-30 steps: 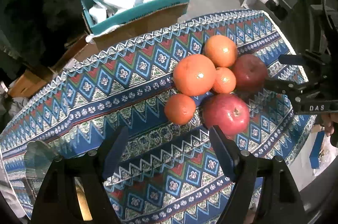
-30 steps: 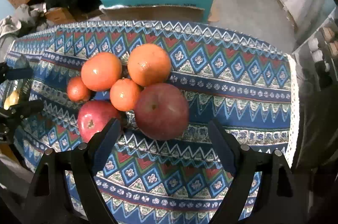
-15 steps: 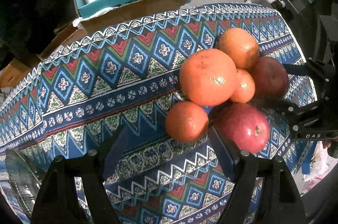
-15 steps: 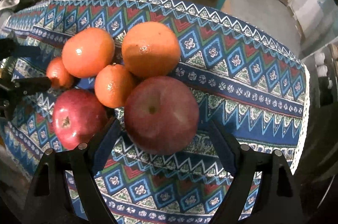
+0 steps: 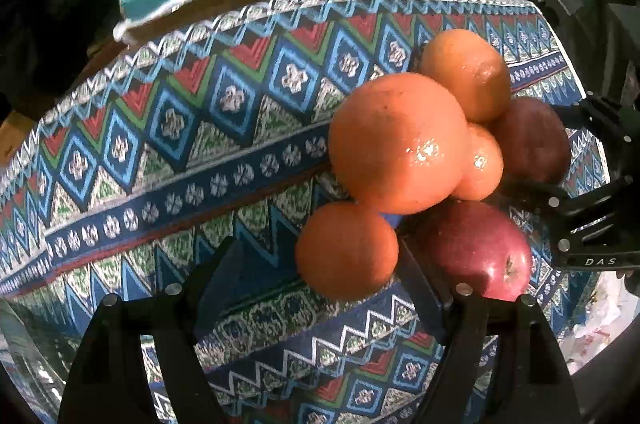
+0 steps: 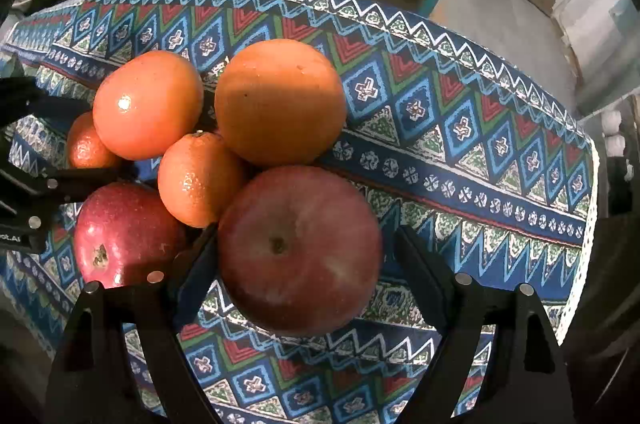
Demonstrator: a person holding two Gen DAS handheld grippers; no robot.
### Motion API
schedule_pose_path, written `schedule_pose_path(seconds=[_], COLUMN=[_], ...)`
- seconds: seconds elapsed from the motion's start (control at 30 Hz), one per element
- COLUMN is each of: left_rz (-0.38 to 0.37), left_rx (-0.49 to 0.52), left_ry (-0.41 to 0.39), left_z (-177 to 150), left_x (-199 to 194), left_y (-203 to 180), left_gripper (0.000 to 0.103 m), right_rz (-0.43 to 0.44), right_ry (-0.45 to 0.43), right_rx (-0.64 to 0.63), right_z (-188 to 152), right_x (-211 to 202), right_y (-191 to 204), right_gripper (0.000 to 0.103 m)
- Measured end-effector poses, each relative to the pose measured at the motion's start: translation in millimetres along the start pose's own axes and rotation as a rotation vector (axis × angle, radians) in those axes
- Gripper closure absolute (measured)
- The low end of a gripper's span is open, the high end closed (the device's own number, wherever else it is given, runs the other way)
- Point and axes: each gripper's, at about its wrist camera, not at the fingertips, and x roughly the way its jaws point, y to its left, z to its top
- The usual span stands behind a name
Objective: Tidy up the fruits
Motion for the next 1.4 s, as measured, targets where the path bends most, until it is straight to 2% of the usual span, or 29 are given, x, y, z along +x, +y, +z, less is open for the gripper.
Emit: schedule_pose_path(seconds=[0.1, 0.2, 0.27, 0.43, 0.7, 1.0, 1.4], left_rz=[0.009, 0.005, -0.024, 0.014, -0.005, -0.048, -0.048], left_rx=[0.017, 0.037, 0.048, 0.073, 0.037, 0.001, 0.017], left_ry=[-0.012, -0.025, -0.021, -0.034, -0.065, -0.148, -0.271], left_z=[3, 4, 6, 3, -16, -29, -61], left_x=[2, 2, 3, 0, -26, -69, -131], left_y=[-4, -9, -16, -23, -10, -1, -5], left_gripper=[0.026, 0.040, 0.055, 0.056, 0.056, 0.056, 0.056], right_rz=[0.019, 0.040, 0.044, 0.038, 0.068, 0.119, 0.183], right_ry=[0.004, 0.001, -0.005, -0.028, -0.103, -0.195, -0.301], right_rx=[0.006, 0.013, 0.020, 0.046, 0.119, 0.149, 0.129], right_z=[0, -3, -4, -12, -25, -32, -26], right_x=[3, 2, 2, -1, -27, -70, -120], right_y=[-3, -4, -4, -4, -12, -4, 29], right_gripper=[0.024, 0.029, 0.029, 0.029, 0.029, 0.029, 0.029])
